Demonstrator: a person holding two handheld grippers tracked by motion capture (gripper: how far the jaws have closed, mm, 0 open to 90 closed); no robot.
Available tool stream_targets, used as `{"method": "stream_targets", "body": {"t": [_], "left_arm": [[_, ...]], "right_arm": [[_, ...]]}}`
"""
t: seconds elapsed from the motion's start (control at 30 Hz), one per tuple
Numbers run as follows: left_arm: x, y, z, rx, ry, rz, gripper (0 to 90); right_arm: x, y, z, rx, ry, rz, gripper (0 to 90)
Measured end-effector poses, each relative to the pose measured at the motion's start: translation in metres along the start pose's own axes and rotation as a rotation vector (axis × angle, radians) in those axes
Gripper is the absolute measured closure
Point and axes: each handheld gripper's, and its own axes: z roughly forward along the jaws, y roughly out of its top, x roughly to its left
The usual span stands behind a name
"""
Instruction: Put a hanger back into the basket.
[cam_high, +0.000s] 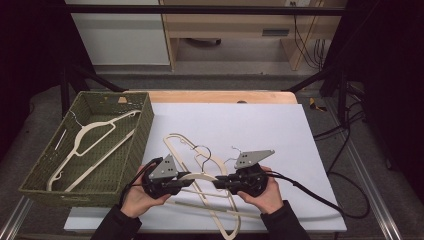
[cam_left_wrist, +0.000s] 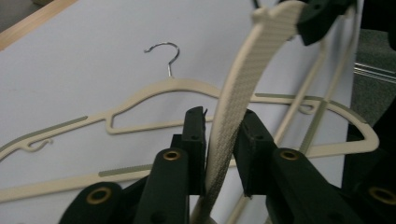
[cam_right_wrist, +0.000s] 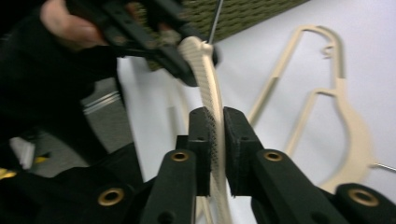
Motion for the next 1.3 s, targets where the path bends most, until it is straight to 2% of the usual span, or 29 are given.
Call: {"method": "stream_targets", "body": {"t": [0.1, 0.17, 0.37, 0.47, 0.5, 0.6, 0.73, 0.9, 1.0, 1.07, 1.3], "left_arm": [[-0.004, 0.002, 0.001, 0.002, -0.008, -0.001, 79.1], [-0.006, 0.001, 0.002, -0.006, -0.029, -0.012, 80.6], [-0.013, 0.005, 0.002, -0.021, -0.078, -0.045, 85.3], [-0.017, 0.007, 0.001, -0.029, -0.045, -0.045, 86.2], [-0.016, 0.007, -0.001, -0.040, -0.046, -0.065, 86.3], [-0.014, 0.008, -0.008, -0.064, -0.002, -0.094, 86.4], [-0.010, 0.013, -0.024, -0.108, 0.047, -0.118, 86.4], [-0.003, 0.022, -0.053, -0.175, 0.075, -0.136, 86.3], [0.004, 0.028, -0.071, -0.191, 0.106, -0.134, 86.3], [0.009, 0.033, -0.084, -0.201, 0.127, -0.135, 86.3], [0.038, 0.040, -0.132, -0.245, 0.184, -0.153, 86.3]], "right_arm": [[-0.001, 0.000, -0.002, 0.004, -0.025, 0.000, 76.3], [-0.002, 0.000, -0.004, 0.003, -0.044, -0.011, 73.0], [-0.005, -0.001, -0.009, -0.036, -0.087, -0.008, 61.2], [-0.007, -0.003, -0.018, -0.064, -0.099, 0.001, 53.4], [-0.008, -0.004, -0.023, -0.072, -0.105, 0.008, 51.6], [-0.013, -0.009, -0.037, -0.113, -0.126, 0.038, 42.7], [-0.021, -0.019, -0.058, -0.186, -0.183, 0.067, 28.5], [-0.029, -0.028, -0.080, -0.269, -0.245, 0.109, 17.1], [-0.031, -0.033, -0.086, -0.276, -0.290, 0.115, 11.8], [-0.033, -0.036, -0.088, -0.271, -0.304, 0.124, 9.2], [-0.036, -0.043, -0.095, -0.261, -0.337, 0.137, 8.1]]}}
